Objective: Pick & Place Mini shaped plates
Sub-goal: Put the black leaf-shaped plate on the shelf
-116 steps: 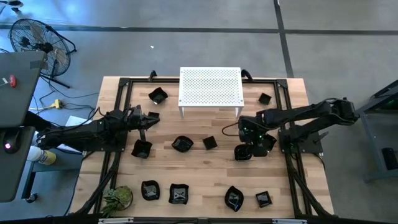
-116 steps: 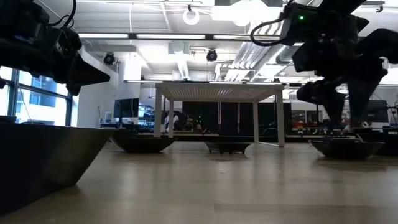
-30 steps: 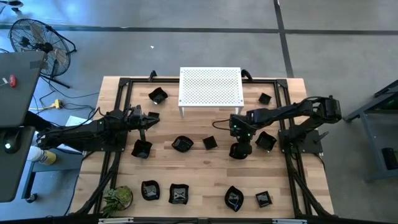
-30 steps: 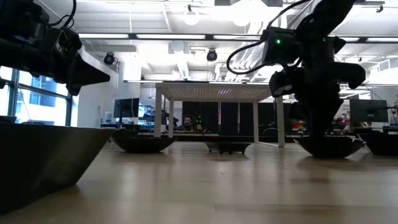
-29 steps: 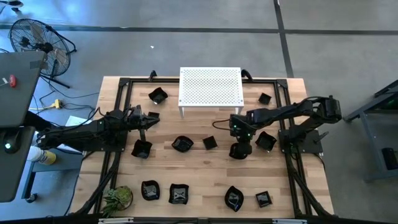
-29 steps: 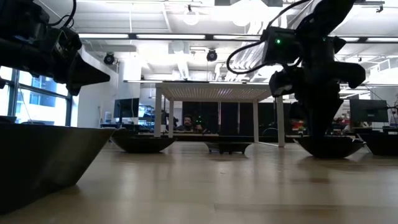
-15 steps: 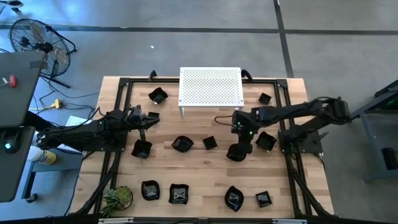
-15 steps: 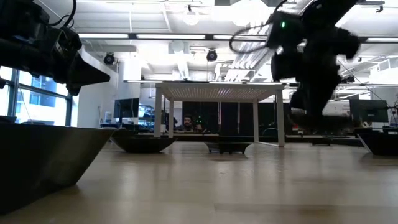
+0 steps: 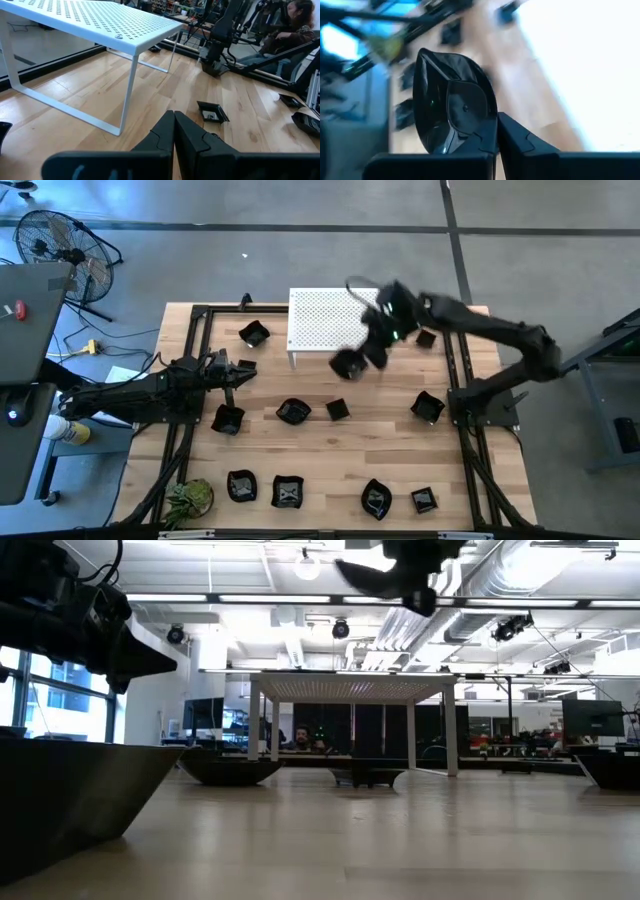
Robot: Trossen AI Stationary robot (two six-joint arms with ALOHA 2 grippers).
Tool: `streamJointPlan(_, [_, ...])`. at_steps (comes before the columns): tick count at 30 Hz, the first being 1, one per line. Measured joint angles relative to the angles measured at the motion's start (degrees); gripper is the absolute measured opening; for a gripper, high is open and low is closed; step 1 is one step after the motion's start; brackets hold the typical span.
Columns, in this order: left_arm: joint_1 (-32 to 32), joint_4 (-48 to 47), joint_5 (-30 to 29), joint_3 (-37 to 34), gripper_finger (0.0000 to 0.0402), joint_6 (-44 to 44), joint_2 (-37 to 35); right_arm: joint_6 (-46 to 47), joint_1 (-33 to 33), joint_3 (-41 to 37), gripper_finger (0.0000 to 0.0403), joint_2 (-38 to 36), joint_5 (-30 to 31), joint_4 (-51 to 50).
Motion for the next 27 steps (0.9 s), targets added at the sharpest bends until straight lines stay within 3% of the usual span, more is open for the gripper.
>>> streamJointPlan(7, [0.0,0.0,0.0,0.0,0.0001,0.0,0.0,-16.6,-11.3,23.3,0.0007,19.1,2.7,-16.0])
streamJointPlan(15, [0.0,0.0,0.0,0.0,0.0001,0.0,0.0,-24.5,-18.2,39.3,0.0004,34.5,3.9,-22.8])
streamJointPlan(19, [0.0,0.0,0.0,0.0,0.0001,0.0,0.0,-25.2,-18.4,42.1,0.0009,37.0,2.3,-24.1])
streamJointPlan(27, [0.0,0.0,0.0,0.0,0.0001,0.0,0.0,-25.9,-18.2,39.4,0.0003,37.2,1.4,-23.9])
